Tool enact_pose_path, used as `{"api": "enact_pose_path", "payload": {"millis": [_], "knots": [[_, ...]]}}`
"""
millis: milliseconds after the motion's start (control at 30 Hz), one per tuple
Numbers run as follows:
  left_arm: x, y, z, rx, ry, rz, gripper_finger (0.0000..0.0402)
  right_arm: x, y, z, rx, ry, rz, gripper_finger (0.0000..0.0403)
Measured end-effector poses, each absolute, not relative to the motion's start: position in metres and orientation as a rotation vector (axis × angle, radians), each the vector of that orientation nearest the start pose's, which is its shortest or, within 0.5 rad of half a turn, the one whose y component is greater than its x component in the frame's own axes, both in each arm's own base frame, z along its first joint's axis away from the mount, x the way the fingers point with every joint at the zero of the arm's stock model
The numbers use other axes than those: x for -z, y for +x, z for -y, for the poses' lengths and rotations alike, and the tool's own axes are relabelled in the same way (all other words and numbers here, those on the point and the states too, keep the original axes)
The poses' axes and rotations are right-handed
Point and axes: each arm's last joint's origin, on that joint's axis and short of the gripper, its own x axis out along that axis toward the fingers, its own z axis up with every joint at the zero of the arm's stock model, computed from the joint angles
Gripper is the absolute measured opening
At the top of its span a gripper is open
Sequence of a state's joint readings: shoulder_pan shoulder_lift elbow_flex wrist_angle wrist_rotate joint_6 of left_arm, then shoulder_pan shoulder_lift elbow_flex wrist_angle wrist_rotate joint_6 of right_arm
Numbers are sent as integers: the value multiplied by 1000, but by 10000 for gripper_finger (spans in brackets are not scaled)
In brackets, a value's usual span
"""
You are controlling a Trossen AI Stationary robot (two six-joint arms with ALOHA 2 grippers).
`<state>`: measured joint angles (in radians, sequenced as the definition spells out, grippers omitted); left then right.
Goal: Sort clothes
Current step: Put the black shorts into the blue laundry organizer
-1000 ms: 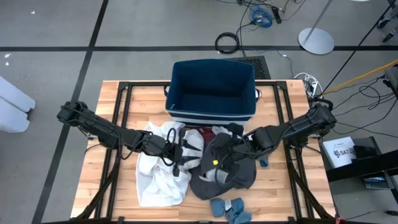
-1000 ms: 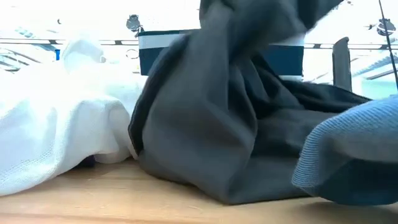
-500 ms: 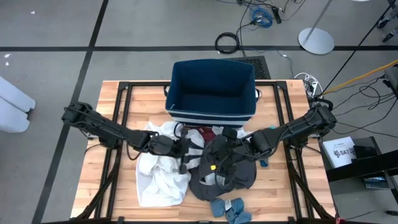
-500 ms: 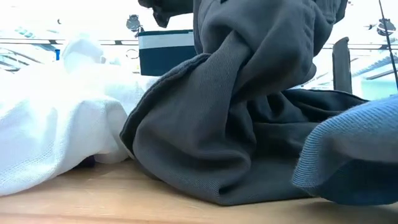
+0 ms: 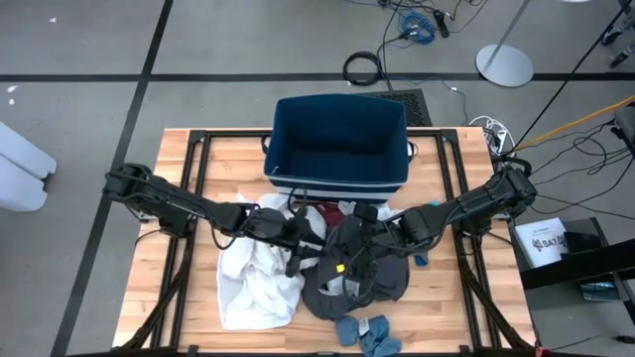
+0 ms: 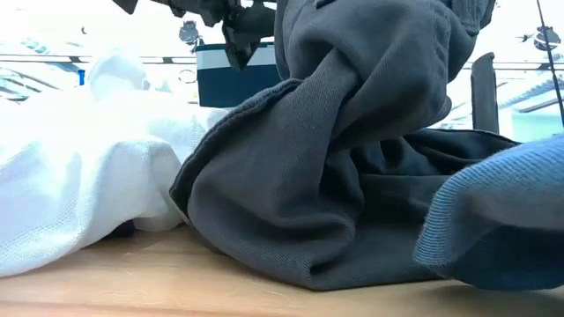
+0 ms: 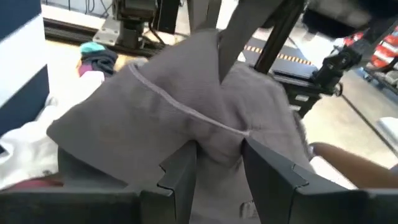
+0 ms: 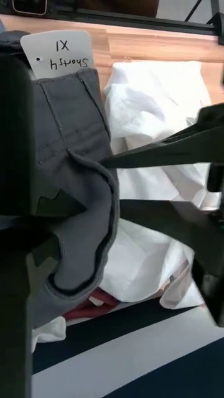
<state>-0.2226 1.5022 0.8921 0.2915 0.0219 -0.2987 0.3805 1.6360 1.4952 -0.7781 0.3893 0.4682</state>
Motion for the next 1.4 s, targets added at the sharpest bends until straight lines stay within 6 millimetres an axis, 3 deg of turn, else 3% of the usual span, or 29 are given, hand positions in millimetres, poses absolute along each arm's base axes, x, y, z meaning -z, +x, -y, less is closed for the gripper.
{"api": "enact_pose_path", "payload": {"millis": [267, 533, 633, 767, 967, 1133, 1400], "knots": [[-236, 335, 75, 157, -272, -283, 139, -318, 326, -118, 199, 104, -805, 0], [-236, 337, 74, 161, -227, -266, 136, -318, 326, -118, 206, 120, -806, 0], [-236, 337, 74, 166, -199, -264, 109, -318, 326, -118, 204, 121, -807, 0], [-236, 337, 74, 169, -190, -263, 26, -318, 326, -119, 185, 130, -817, 0], [-236, 336, 76, 181, -142, -269, 10, -316, 322, -119, 127, 78, -880, 6], [-243, 331, 75, 188, -111, -261, 10, -313, 315, -119, 34, -148, -948, 43], [-258, 311, 69, 174, -66, -339, 10, -317, 310, -121, -148, -479, -976, 160]]}}
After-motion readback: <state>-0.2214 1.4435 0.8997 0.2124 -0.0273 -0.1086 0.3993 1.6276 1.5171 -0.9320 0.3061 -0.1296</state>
